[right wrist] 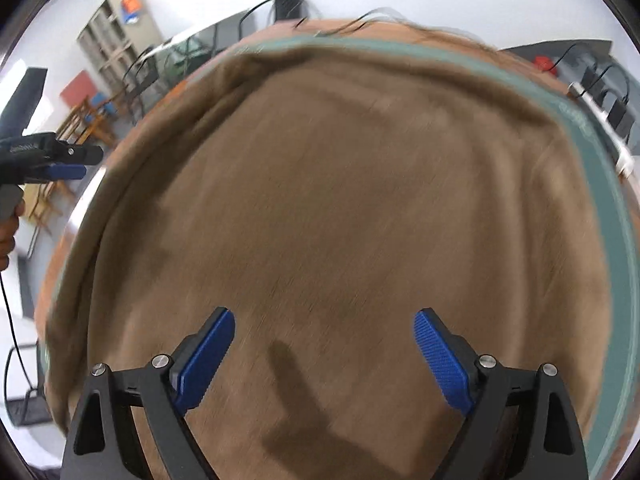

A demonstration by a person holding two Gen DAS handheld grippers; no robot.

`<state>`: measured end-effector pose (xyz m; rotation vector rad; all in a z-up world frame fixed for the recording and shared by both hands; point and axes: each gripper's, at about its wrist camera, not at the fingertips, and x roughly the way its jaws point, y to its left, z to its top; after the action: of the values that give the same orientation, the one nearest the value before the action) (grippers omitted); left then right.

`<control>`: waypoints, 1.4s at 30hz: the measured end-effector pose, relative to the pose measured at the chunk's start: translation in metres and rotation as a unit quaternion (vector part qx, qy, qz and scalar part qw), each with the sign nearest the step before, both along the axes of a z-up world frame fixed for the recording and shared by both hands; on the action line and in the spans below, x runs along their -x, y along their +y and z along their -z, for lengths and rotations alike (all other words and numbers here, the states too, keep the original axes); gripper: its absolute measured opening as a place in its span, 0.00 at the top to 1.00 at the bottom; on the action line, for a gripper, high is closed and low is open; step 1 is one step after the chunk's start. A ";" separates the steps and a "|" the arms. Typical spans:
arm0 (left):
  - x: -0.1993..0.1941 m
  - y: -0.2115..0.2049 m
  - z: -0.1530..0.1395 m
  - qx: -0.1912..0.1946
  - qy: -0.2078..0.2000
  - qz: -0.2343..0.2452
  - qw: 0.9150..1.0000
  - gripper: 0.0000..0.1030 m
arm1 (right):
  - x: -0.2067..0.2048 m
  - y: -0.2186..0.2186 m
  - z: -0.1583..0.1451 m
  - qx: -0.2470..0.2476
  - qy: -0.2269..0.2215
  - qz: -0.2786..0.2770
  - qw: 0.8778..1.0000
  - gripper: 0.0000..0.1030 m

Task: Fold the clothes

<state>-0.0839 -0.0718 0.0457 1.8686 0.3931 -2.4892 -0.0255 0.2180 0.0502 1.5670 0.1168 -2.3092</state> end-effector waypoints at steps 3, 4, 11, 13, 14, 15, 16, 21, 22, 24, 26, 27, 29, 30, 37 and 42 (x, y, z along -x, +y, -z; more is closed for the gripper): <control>-0.031 -0.002 0.011 0.001 -0.011 -0.008 1.000 0.10 | -0.022 -0.008 0.011 -0.030 0.016 -0.009 0.999 0.08; -0.040 -0.002 0.015 0.001 -0.014 -0.010 1.000 0.10 | -0.028 -0.011 0.012 -0.044 0.028 -0.017 0.999 0.08; -0.049 0.019 0.031 0.022 -0.001 0.000 1.000 0.10 | -0.032 -0.019 0.017 -0.054 0.054 -0.013 0.997 0.01; -0.045 0.021 0.032 0.020 -0.003 0.001 1.000 0.13 | -0.035 -0.020 0.018 -0.055 0.066 -0.010 0.996 0.01; -0.043 0.022 0.033 0.019 -0.003 0.002 1.000 0.17 | -0.036 -0.020 0.018 -0.052 0.070 -0.008 0.996 0.01; -0.040 0.022 0.034 0.016 -0.005 0.002 1.000 0.33 | -0.036 -0.020 0.018 -0.051 0.072 -0.007 0.996 0.01; -0.036 0.019 0.034 0.006 -0.008 0.000 1.000 0.52 | -0.036 -0.020 0.018 -0.050 0.073 -0.007 0.996 0.01; -0.014 -0.004 0.019 0.010 -0.006 -0.023 1.000 0.86 | -0.041 -0.022 0.018 -0.051 0.084 -0.003 0.995 0.01; -0.009 -0.011 0.014 0.013 -0.001 -0.028 1.000 0.88 | -0.041 -0.022 0.018 -0.052 0.086 -0.003 0.995 0.01; 0.000 -0.025 -0.001 0.022 0.015 -0.036 0.999 0.89 | -0.042 -0.024 0.018 -0.051 0.088 -0.001 0.995 0.01; 0.007 -0.040 -0.017 0.037 0.034 -0.046 0.998 0.89 | -0.048 -0.016 0.019 -0.051 0.091 0.000 0.995 0.01; 0.007 -0.048 -0.023 0.044 0.042 -0.051 0.997 0.90 | -0.053 -0.012 0.017 -0.050 0.093 0.001 0.994 0.01; 0.015 -0.065 -0.037 0.062 0.061 -0.066 0.994 0.90 | -0.055 -0.012 0.016 -0.050 0.095 0.003 0.994 0.01; 0.020 -0.072 -0.043 0.070 0.068 -0.074 0.992 0.90 | -0.055 -0.012 0.016 -0.050 0.097 0.003 0.994 0.01; 0.060 -0.113 -0.053 0.127 0.096 -0.123 0.980 0.90 | -0.054 -0.015 0.019 -0.051 0.101 0.007 0.994 0.01; 0.080 -0.119 -0.038 0.100 0.080 -0.107 0.986 0.90 | -0.059 -0.013 0.018 -0.050 0.102 0.008 0.993 0.01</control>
<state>-0.1642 -0.1905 0.0832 1.4778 0.3133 -2.4384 0.0331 0.2046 0.0322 1.3761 0.2766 -2.5068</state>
